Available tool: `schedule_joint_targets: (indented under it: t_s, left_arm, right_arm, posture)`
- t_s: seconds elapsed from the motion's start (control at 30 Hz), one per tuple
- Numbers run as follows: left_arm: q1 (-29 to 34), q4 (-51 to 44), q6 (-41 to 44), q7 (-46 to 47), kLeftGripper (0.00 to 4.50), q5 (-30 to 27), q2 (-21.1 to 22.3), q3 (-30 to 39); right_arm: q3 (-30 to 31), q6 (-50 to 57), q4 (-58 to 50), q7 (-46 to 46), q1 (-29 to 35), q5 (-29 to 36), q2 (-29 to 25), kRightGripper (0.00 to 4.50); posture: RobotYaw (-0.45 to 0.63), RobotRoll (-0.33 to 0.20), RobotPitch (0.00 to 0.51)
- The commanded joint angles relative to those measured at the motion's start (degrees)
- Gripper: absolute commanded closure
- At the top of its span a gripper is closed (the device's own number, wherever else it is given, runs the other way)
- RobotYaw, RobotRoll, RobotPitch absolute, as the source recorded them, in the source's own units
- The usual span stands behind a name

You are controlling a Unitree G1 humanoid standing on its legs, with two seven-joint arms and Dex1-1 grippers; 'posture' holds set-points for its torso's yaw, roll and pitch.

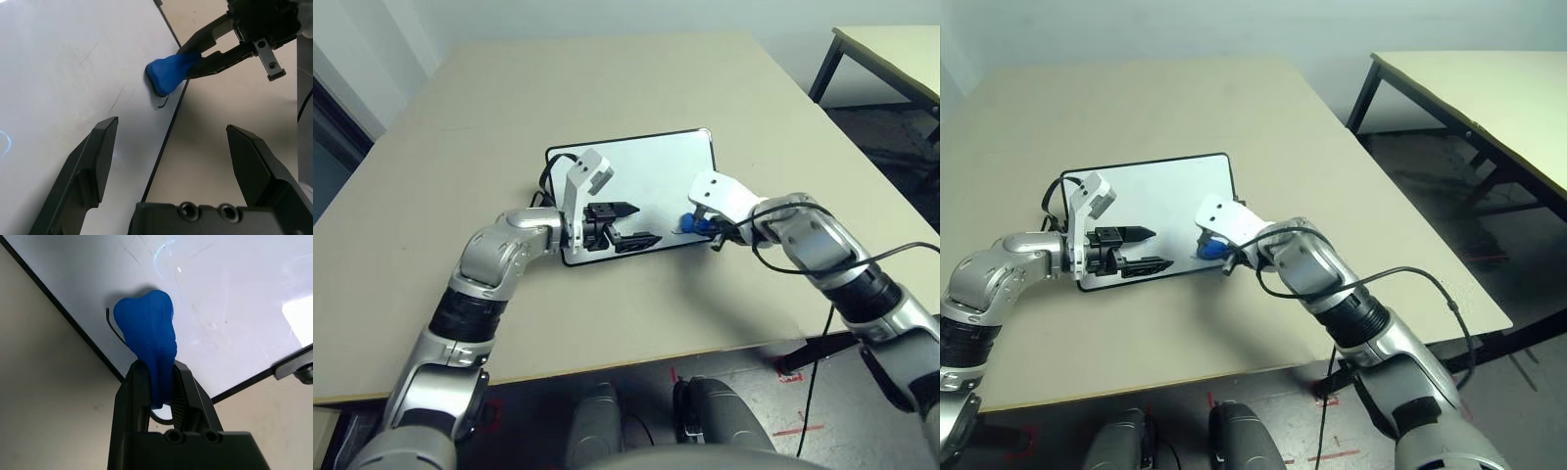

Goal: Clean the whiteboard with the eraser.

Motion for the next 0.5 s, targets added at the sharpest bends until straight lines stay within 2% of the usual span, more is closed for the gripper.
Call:
schedule_joint_targets:
  t_s: [0.03, 0.13, 0.3, 0.5]
  left_arm:
    - [-0.16, -0.12, 0.62, -0.57, 0.00, 0.49, 0.79, -1.02]
    - [-0.02, -0.28, 0.72, -0.63, 0.00, 0.44, 1.12, -1.01]
    - [0.09, -0.16, 0.60, -0.84, 0.00, 0.41, 1.47, -1.07]
    - [-0.07, -0.13, 0.66, -1.14, 0.00, 0.49, 1.74, -1.17]
  right_arm:
    - [1.34, 0.61, -1.19, 0.73, 0.90, 0.61, -0.84, 3.94]
    - [4.86, 2.06, -3.87, 2.82, 3.28, 0.66, -4.08, 3.94]
    - [5.68, 2.13, -3.42, 3.37, 2.70, 0.37, -4.73, 3.94]
    - [0.10, -2.01, 2.92, -0.36, -1.43, -0.06, -0.04, 3.94]
  posture:
    - [-0.04, 0.000, 0.086]
    - [-0.04, 0.000, 0.084]
    - [-0.04, 0.000, 0.080]
    - [-0.04, 0.000, 0.076]
